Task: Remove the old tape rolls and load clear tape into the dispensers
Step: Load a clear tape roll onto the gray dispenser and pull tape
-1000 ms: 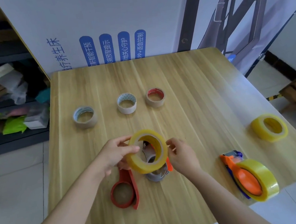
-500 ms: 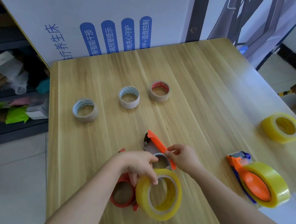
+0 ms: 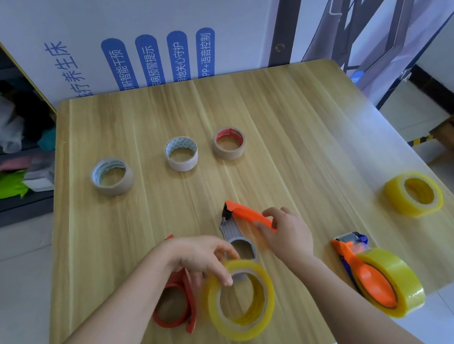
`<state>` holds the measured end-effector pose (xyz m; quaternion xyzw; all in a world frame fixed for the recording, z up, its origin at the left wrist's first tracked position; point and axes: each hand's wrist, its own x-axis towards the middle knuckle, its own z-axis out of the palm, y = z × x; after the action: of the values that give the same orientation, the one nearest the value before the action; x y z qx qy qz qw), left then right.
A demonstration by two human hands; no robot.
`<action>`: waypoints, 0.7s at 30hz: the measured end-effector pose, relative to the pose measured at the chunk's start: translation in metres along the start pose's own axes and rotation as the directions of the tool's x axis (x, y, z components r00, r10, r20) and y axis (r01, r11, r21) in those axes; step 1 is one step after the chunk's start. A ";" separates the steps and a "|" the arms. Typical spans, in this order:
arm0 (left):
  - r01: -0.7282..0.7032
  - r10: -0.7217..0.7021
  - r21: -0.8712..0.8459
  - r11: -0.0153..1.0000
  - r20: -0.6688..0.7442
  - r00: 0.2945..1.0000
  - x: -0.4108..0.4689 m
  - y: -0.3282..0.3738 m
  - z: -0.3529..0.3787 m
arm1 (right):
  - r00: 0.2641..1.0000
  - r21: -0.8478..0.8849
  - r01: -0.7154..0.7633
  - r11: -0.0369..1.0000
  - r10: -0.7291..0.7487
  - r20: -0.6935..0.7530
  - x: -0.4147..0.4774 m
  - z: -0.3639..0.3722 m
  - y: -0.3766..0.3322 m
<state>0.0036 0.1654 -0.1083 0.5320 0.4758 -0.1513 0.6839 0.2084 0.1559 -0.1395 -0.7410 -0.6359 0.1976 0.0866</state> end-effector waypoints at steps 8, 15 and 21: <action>-0.199 0.122 -0.298 0.934 -0.257 0.959 -0.002 0.003 -0.007 | 0.962 0.559 -0.054 0.828 -0.106 0.250 -0.017 -0.006 0.015; -0.148 0.052 -0.221 0.964 -0.389 0.920 0.024 0.007 0.010 | 0.979 0.497 -0.030 0.867 -0.073 0.188 -0.026 0.004 0.032; -0.146 0.032 -0.218 0.965 -0.455 0.890 0.031 0.001 0.012 | 0.974 0.403 -0.048 0.914 -0.048 0.223 -0.021 0.020 0.022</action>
<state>0.0253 0.1642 -0.1329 0.4849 0.6103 0.0668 0.6229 0.2179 0.1290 -0.1626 -0.6792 -0.5869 0.4089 0.1646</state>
